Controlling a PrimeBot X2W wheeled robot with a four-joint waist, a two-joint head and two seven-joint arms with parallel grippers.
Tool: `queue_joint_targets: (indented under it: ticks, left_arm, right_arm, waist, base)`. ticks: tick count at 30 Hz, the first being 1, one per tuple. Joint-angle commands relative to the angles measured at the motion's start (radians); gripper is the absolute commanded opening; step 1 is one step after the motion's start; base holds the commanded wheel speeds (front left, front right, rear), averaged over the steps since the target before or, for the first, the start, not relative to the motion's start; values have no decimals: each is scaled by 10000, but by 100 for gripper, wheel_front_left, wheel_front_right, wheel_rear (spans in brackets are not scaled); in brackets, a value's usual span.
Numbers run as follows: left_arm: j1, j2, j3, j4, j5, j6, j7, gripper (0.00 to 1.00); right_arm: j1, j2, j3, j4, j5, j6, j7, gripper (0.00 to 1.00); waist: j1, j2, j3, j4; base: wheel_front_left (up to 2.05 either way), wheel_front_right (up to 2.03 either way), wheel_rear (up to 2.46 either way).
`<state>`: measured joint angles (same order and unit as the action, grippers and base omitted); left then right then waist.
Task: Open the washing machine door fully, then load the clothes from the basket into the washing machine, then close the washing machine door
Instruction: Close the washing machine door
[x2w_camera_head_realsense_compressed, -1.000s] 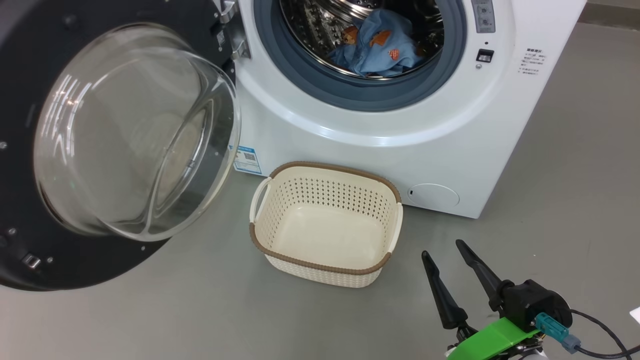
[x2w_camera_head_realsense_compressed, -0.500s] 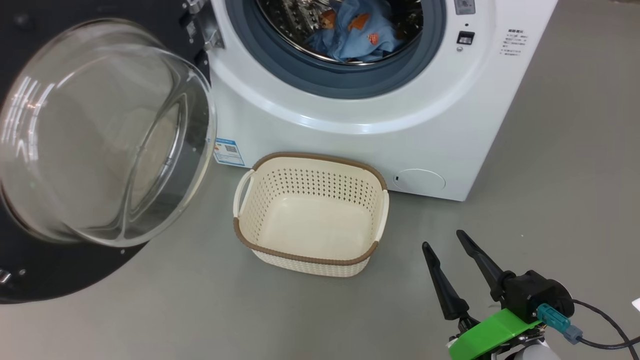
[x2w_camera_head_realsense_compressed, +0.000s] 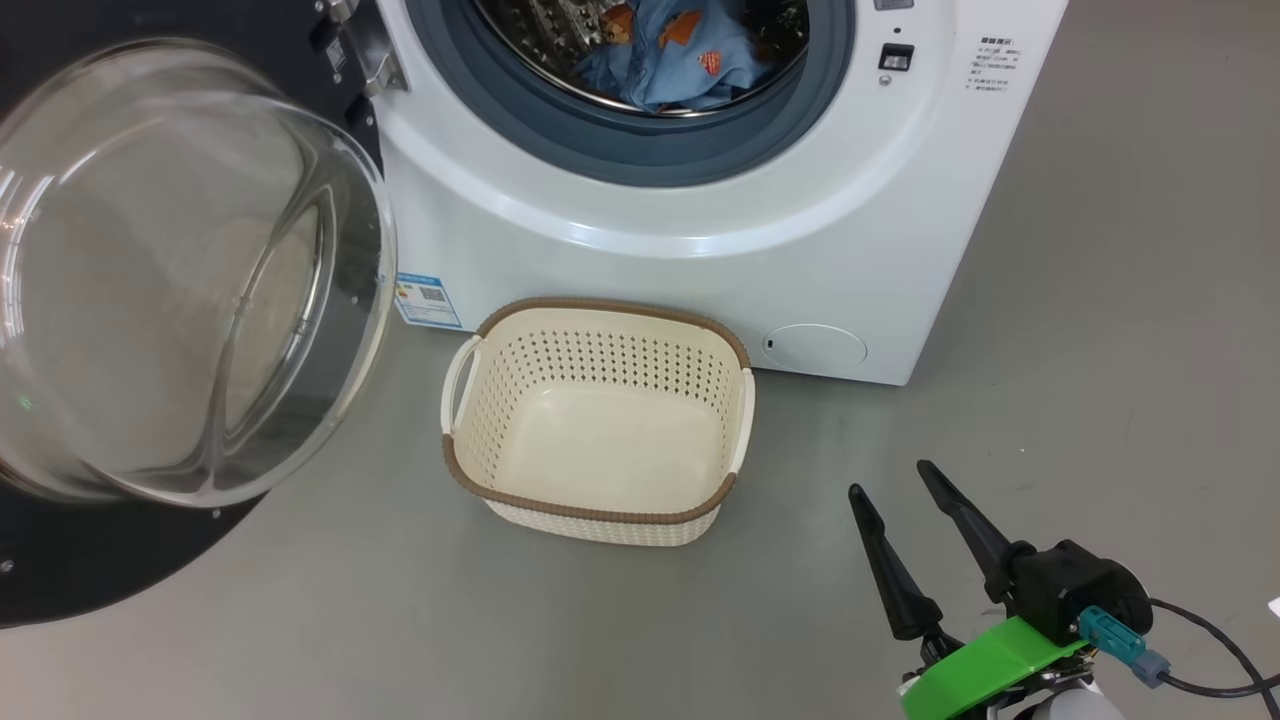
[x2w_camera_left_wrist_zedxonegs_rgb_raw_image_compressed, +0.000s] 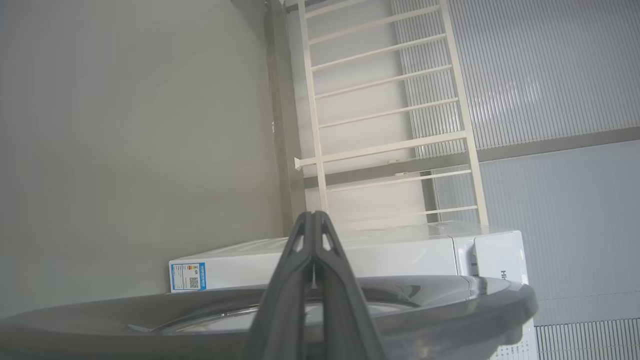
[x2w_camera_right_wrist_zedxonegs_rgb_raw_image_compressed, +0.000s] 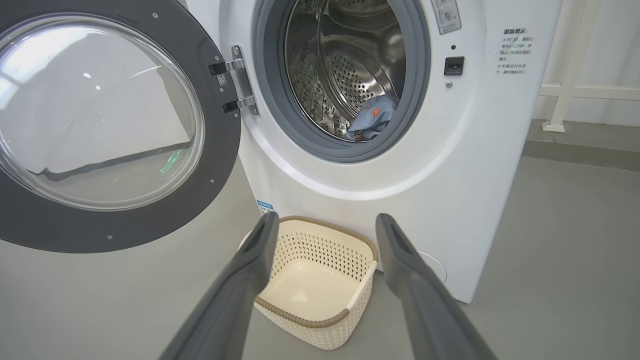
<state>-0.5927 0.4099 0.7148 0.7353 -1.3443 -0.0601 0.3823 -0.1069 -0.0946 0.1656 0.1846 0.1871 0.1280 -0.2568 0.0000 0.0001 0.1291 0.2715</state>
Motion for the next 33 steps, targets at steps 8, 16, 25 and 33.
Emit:
queue_joint_targets:
  ticks: [8,16,25,33]
  left_arm:
    - [460,330,-117,-562,-430,142,1315,0]
    - [1121,72,-203,-1133,-913,228,2680,0]
    - [1600,-344,-318,-2100,-1590,353,4099,0]
    - [2268,-1025,-584,-3452,-2601,1160,6030,0]
  right_arm:
    - [-233,72,281,-168,100,27,0,100]
    - [-216,94,316,-100,199,27,12,100]
    - [-212,91,360,75,413,27,14,100]
    - [-172,116,481,260,620,27,15,100]
  waist:
    - [0,-1,-94,135]
    - [0,-1,-84,224]
    - [0,-1,-125,344]
    - [0,-1,-234,376]
  base:
    - [0,0,0]
    - [0,0,0]
    - [0,0,0]
    - [0,0,0]
